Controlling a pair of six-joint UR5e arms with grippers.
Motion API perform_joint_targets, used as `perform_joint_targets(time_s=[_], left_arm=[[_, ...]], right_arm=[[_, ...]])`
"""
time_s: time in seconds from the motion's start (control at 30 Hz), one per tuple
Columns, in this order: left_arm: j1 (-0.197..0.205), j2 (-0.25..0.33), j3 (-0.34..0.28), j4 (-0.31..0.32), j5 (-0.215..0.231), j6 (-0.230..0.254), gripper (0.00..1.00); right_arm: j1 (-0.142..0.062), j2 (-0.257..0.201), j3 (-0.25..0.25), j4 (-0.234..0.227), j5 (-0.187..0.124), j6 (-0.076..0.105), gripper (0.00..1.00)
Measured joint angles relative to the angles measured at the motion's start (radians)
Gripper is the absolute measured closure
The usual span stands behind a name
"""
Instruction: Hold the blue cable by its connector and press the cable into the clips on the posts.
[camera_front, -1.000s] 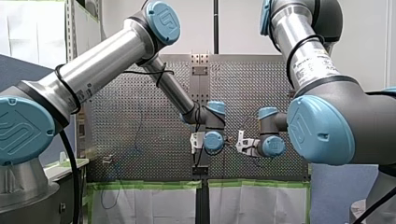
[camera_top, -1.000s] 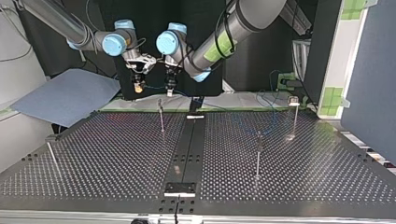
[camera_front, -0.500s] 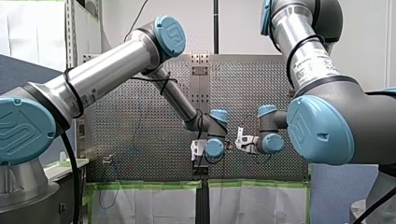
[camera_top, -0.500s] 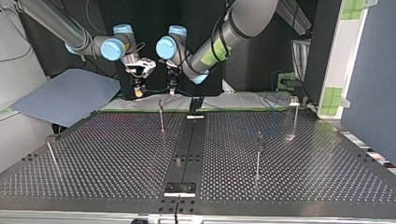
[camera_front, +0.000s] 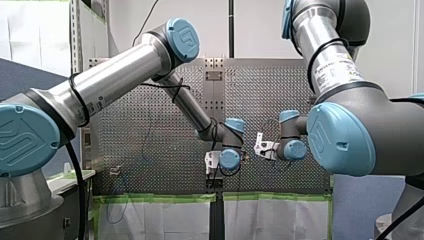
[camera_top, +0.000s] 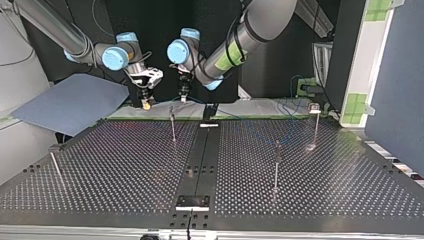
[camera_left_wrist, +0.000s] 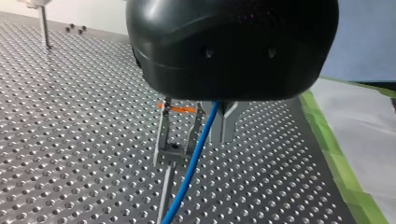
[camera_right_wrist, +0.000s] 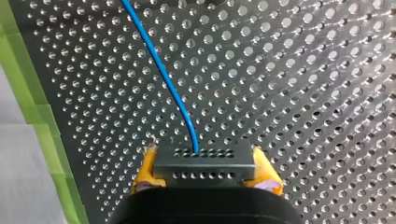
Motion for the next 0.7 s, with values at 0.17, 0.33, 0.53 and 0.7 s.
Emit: perform_joint_targets(time_s=[0.17,0.33,0.53,0.7], left_arm=[[0.002,-0.023,0.030,-0.005,0.005,-0.021,1.00],[0.005,-0.034,0.053,0.004,0.012,-0.041,1.00],[0.010,-0.035,0.064,0.013,0.028,-0.057,1.00],[0.013,-0.035,0.068,0.018,0.040,-0.060,1.00]], right_arm=[[-0.016,0.000,-0.014,0.010,-0.023,0.008,1.00],[-0.028,0.000,-0.032,0.033,-0.043,0.007,1.00],[-0.039,0.000,-0.049,0.056,-0.058,0.005,1.00],[-0.057,0.000,-0.071,0.079,-0.086,0.006,1.00]])
